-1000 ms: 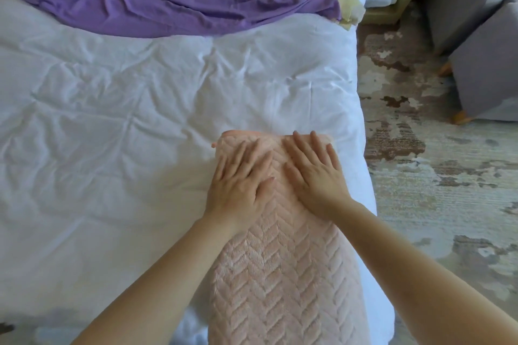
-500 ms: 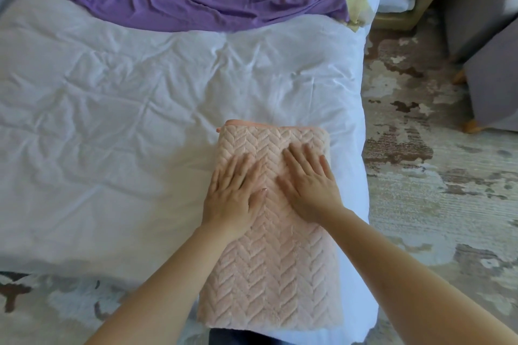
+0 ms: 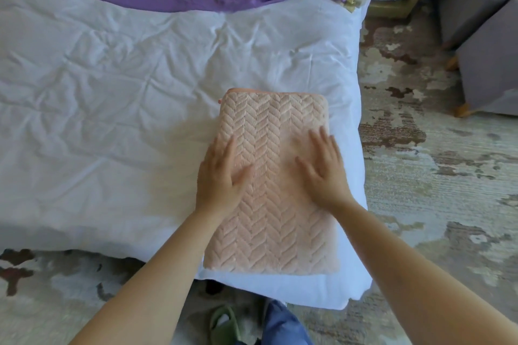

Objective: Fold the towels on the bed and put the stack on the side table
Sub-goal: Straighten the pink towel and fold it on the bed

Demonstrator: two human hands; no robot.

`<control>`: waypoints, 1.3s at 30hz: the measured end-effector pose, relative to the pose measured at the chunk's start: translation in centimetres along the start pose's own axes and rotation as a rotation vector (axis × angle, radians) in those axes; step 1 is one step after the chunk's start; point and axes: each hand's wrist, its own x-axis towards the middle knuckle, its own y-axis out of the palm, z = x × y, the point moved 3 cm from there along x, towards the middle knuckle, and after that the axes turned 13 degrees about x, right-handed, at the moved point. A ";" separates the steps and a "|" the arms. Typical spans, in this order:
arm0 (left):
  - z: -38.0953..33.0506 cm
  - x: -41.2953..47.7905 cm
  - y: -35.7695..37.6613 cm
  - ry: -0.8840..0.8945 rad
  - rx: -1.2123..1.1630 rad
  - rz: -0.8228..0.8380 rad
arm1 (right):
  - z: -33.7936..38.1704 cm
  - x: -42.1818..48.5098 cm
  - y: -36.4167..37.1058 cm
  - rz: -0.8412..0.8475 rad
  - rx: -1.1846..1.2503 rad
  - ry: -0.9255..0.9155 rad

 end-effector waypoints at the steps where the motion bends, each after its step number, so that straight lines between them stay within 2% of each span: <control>1: 0.9 -0.1 0.0 -0.099 -0.154 0.021 | -0.6 -0.4 -0.7 -0.049 0.207 0.145; 3: 3.1 -0.8 0.4 -0.345 -0.472 0.195 | -2.2 -2.3 -1.2 -0.038 0.579 0.432; 5: 4.7 -1.8 1.1 -0.451 -0.657 0.369 | -4.1 -4.2 -0.9 0.061 0.711 0.553; 7: 5.2 -2.1 1.9 -0.414 -0.803 0.442 | -5.4 -5.4 -0.3 0.107 0.785 0.533; 11: 4.2 -1.0 2.7 -0.201 -0.951 0.420 | -4.4 -6.3 1.0 0.067 0.885 0.404; 14: 3.4 0.7 1.0 -0.135 -0.942 0.386 | -2.9 -6.5 1.1 -0.003 0.907 0.332; 18: 4.3 3.3 -1.1 -0.073 -0.818 0.328 | -1.5 -6.1 1.9 -0.085 0.847 0.299; 22: 6.4 3.3 -0.4 -0.143 -0.612 0.315 | -1.1 -5.9 3.2 -0.119 0.693 0.300; 27: 6.7 1.4 -1.3 -0.147 -0.565 0.228 | -0.2 -6.7 2.4 -0.217 0.560 0.314; 30: 6.2 -1.5 -2.1 0.061 -0.364 0.154 | 1.5 -8.1 2.5 -0.184 0.430 0.146; 32: 5.7 -3.2 -1.8 0.241 -0.292 0.129 | 1.7 -8.8 3.7 -0.080 0.188 0.053; 33: 5.6 -3.8 -1.5 0.267 -0.307 0.136 | 1.5 -9.1 4.3 -0.046 0.106 0.066; 35: 6.3 -4.6 -1.2 0.187 -0.362 0.180 | 1.0 -10.0 4.5 -0.062 0.153 0.135; 37: 7.6 -5.5 -1.5 0.116 -0.437 0.228 | 0.6 -11.4 3.8 -0.146 0.363 0.160; 39: 8.8 -6.9 -2.1 0.188 -0.457 0.219 | 0.2 -13.5 3.2 -0.164 0.393 0.128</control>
